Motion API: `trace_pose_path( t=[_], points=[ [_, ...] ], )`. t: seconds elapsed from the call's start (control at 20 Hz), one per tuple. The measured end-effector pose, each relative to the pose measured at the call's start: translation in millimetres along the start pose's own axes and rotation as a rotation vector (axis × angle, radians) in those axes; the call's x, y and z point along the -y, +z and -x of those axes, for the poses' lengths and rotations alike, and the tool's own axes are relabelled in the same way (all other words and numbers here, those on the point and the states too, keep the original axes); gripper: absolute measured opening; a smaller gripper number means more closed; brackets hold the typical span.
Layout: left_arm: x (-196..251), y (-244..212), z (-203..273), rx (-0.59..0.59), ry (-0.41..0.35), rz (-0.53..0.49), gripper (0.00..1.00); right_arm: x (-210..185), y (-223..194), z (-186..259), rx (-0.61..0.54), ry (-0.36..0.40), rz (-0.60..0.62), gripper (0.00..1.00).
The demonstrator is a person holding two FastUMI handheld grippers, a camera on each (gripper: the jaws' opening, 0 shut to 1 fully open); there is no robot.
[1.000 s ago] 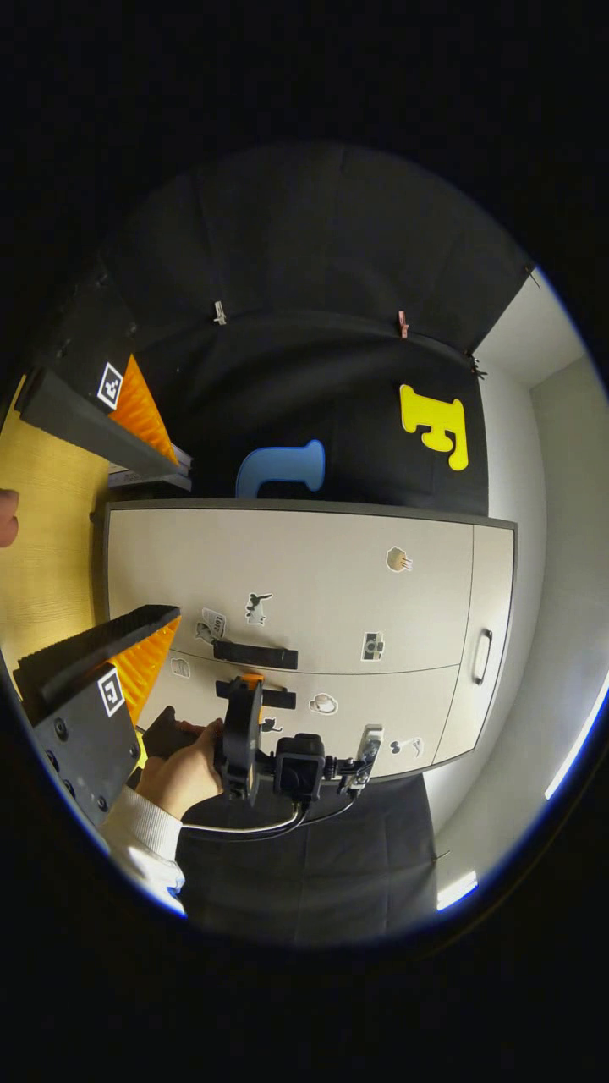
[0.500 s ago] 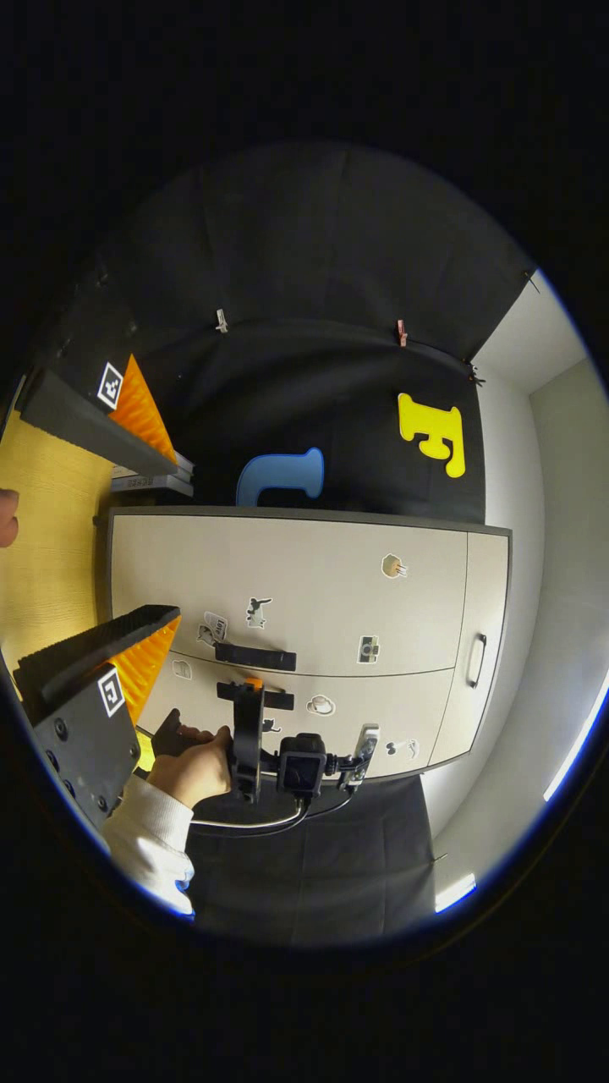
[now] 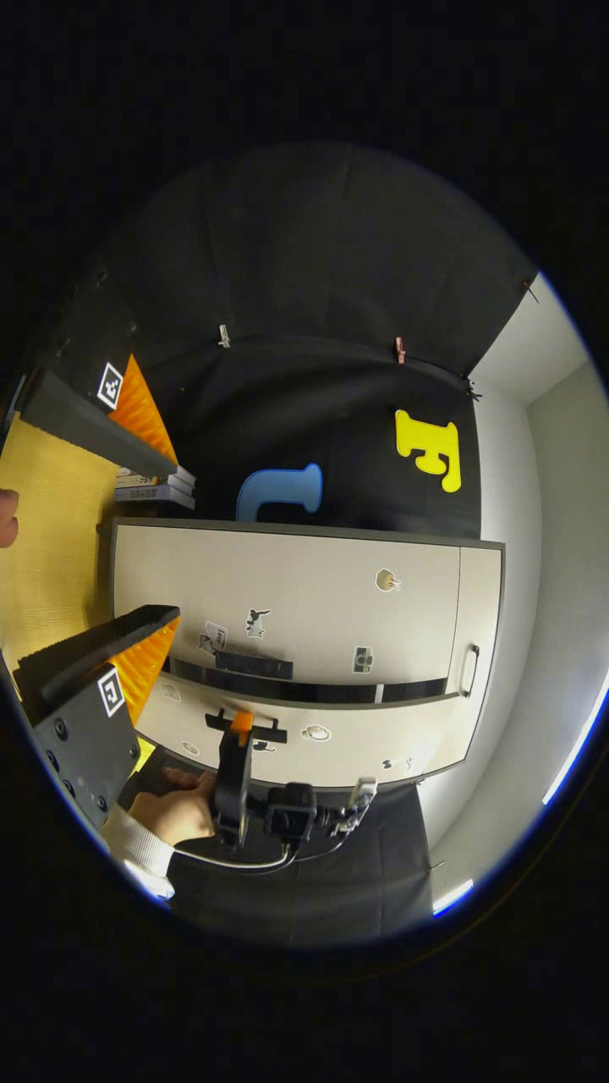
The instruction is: Open the right door of the double-door shoe cabinet with the right hand, and open the left door with the left hand.
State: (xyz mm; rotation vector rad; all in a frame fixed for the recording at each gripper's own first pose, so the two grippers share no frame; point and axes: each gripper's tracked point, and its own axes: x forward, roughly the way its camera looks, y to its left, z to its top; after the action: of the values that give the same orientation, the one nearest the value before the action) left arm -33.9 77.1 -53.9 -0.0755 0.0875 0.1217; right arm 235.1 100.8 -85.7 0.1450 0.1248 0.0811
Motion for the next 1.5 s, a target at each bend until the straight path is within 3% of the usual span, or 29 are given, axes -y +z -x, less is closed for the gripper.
trace_pose_path(
  t=[0.65, 1.5],
  points=[
    [21, 3, 12, -0.002, 0.010, -0.016, 0.95, 21, 8, 27, 0.037, 0.008, 0.014, 0.10],
    [95, 3, -12, -0.005, -0.083, -0.026, 0.95, 59, 9, 49, 0.016, -0.027, 0.031, 0.09]
  ],
)
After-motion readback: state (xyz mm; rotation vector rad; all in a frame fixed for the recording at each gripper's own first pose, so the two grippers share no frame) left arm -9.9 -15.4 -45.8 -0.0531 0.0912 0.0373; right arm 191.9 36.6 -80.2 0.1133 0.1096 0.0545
